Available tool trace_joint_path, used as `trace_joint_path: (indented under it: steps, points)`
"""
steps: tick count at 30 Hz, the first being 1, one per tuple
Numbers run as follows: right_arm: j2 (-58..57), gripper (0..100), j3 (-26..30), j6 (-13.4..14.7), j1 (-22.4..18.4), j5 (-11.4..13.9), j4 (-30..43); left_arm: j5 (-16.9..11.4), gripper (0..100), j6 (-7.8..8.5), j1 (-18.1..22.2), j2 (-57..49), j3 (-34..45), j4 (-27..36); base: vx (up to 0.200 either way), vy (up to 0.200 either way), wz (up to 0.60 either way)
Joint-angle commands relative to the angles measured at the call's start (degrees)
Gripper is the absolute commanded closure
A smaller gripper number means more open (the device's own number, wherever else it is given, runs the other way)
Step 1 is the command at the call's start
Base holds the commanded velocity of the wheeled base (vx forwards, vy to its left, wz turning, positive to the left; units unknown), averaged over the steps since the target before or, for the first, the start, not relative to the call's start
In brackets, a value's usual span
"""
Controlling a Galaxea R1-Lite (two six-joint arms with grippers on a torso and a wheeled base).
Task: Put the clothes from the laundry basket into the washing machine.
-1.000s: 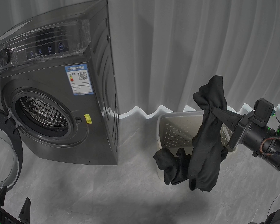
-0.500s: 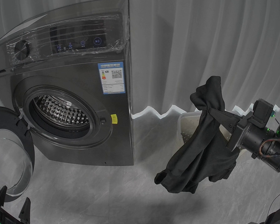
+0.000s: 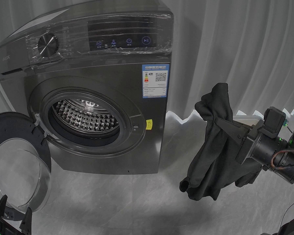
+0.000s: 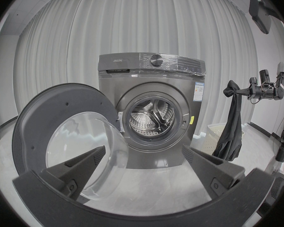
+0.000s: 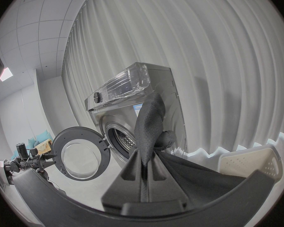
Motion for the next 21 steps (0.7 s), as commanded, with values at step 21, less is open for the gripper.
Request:
trace_joint_path:
  steps: [21]
  points:
    - [0.8,100,0.4,-0.3,1.3,1.0,-3.7,0.0,0,0.01,0.0,-1.0,0.9,0.0,-0.124,0.0,0.0]
